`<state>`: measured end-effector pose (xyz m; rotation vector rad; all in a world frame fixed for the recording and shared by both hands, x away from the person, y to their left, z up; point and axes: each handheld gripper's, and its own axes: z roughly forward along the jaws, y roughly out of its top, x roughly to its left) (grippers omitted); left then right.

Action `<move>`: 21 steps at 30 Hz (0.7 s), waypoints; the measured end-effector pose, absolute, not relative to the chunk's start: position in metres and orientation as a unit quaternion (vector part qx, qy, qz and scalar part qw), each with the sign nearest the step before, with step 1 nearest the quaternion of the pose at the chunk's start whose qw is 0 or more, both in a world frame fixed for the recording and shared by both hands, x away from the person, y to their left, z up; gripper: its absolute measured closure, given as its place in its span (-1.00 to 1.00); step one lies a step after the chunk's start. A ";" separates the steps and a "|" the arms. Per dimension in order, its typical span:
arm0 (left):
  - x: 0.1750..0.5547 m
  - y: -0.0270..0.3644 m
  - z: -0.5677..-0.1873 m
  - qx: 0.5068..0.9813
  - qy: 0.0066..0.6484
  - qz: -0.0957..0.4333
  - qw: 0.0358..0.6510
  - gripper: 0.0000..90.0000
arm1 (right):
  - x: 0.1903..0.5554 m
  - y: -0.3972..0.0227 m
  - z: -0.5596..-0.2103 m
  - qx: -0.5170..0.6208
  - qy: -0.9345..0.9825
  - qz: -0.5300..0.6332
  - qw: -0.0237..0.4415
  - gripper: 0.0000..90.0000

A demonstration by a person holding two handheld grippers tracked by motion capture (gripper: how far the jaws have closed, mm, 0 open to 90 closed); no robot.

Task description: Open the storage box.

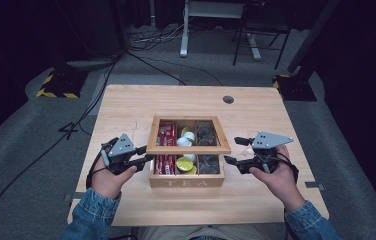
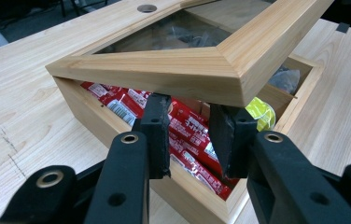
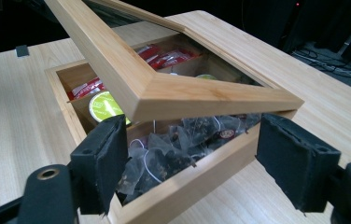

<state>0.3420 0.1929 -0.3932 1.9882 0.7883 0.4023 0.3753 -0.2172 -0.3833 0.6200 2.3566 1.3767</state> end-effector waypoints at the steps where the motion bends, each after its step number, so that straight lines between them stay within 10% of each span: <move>1: 0.342 0.193 -0.393 0.809 0.320 0.164 0.464 0.51 | 0.376 -0.216 -0.383 0.216 0.830 0.484 0.174 -0.41; 21: 0.356 0.186 -0.385 0.800 0.309 0.175 0.484 0.47 | 0.387 -0.203 -0.365 0.184 0.820 0.498 0.214 0.05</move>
